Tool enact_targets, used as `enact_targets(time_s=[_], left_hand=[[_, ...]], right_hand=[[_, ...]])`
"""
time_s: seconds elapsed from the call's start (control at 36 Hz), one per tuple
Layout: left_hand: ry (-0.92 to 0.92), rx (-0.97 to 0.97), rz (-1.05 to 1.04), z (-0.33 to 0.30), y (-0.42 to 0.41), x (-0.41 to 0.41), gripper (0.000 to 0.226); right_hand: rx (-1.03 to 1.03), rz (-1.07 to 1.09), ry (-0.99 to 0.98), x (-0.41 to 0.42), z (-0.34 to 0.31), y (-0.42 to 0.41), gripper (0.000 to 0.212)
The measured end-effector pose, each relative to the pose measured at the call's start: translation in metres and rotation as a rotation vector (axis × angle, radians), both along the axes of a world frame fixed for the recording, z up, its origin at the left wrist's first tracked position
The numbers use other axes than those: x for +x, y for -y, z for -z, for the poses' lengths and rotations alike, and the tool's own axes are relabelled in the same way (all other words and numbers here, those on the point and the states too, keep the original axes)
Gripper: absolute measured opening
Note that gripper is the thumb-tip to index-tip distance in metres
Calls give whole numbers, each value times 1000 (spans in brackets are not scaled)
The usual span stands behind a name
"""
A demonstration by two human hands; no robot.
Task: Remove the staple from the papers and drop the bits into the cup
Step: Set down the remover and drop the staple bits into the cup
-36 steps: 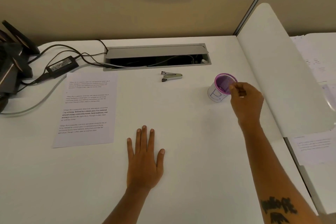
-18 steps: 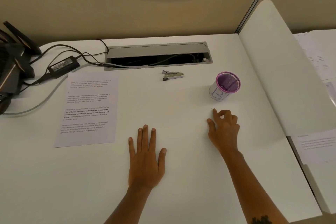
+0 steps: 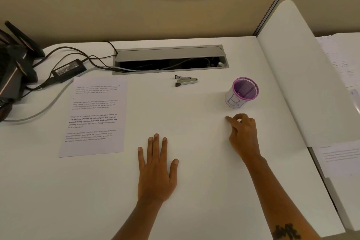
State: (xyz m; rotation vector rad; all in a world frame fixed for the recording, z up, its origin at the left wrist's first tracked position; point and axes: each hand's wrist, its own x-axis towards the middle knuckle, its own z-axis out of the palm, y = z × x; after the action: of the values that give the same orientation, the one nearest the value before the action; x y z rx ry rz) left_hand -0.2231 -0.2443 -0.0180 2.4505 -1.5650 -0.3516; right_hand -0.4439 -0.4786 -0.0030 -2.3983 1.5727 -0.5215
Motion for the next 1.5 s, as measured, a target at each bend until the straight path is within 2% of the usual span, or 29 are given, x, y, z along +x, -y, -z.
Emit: enact_targets(time_s=[0.22, 0.58, 0.86, 1.03, 1.36, 1.5], left_hand=[[3, 4, 3, 0, 0, 0, 75], [-2, 9, 0, -1, 0, 0, 74], [0, 5, 2, -1, 0, 0, 74], [4, 13, 1, -2, 0, 0, 74], [-3, 4, 2, -2, 0, 0, 74], [2, 11, 1, -2, 0, -1, 74]], right_hand=[[91, 117, 174, 0, -7, 0, 25], [193, -45, 100, -1, -18, 32, 12], [155, -131, 14, 4, -20, 38, 5], [87, -142, -59, 10, -17, 29, 15], [188, -69, -272, 18, -20, 20, 20], [294, -8, -146, 15, -41, 22, 25]])
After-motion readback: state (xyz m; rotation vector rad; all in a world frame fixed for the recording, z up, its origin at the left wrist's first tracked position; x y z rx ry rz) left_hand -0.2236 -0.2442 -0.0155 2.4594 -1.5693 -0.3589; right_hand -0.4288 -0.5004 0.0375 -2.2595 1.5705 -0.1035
